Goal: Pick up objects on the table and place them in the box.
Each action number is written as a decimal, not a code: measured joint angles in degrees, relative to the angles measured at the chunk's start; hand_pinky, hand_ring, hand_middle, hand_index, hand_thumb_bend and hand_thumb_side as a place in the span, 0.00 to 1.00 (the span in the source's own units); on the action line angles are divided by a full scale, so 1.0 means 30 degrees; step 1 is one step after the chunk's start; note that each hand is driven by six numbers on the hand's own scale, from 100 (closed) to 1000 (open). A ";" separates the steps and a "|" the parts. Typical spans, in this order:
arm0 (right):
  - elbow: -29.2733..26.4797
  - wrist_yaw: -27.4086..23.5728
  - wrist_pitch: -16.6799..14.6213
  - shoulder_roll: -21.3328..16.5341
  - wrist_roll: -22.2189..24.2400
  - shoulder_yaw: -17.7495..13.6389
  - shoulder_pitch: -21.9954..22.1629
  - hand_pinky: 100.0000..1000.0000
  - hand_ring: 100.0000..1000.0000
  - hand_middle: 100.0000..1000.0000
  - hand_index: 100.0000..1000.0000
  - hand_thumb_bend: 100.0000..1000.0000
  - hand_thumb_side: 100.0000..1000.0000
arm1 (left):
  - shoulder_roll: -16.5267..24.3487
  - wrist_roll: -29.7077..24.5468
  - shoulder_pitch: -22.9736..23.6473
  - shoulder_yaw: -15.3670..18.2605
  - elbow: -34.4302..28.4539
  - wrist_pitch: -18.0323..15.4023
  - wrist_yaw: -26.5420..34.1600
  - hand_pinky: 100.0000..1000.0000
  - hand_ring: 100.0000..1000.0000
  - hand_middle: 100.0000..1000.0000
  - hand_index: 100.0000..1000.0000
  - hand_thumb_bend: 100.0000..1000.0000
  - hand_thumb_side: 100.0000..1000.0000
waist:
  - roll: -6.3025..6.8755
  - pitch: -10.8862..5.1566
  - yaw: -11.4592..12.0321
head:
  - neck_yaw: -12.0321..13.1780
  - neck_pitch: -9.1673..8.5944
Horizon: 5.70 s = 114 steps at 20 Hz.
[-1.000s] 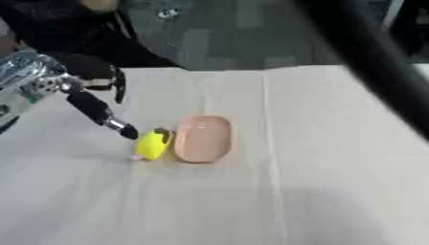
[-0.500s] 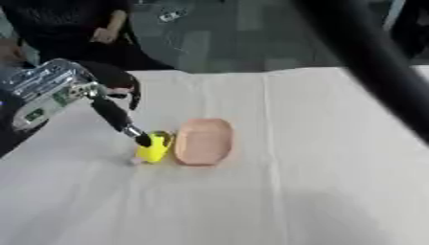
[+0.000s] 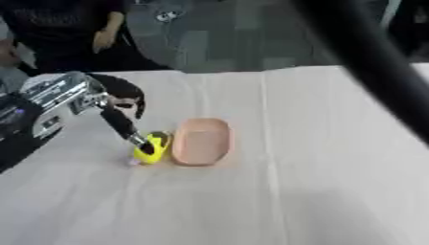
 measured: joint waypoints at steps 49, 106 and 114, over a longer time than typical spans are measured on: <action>0.0000 -0.1502 -0.0161 -0.0166 0.0700 -0.0441 -0.0602 0.29 0.44 0.44 0.49 0.00 1.00 | -0.1616 0.0908 0.0257 -0.0533 0.2216 -0.2444 0.0174 0.67 0.76 0.85 0.87 0.81 0.58 | 0.0157 0.0135 -0.0456 | 0.0417 -0.0009; -0.0002 -0.2932 -0.0258 -0.0524 0.1358 -0.0574 -0.1332 0.29 0.43 0.43 0.49 0.00 1.00 | -0.2260 0.9976 -0.1376 -0.1130 0.1887 -0.4946 0.2343 0.19 0.43 0.57 0.52 0.00 0.89 | 0.0495 0.0244 -0.1057 | 0.1009 -0.0579; -0.0002 -0.3102 -0.0255 -0.0658 0.1476 -0.0687 -0.1330 0.29 0.43 0.43 0.49 0.00 1.00 | -0.2274 0.7729 -0.1233 -0.1241 0.2585 -0.5341 0.2163 0.51 0.68 0.75 0.65 0.38 0.92 | 0.0495 0.0244 -0.1034 | 0.1003 -0.0576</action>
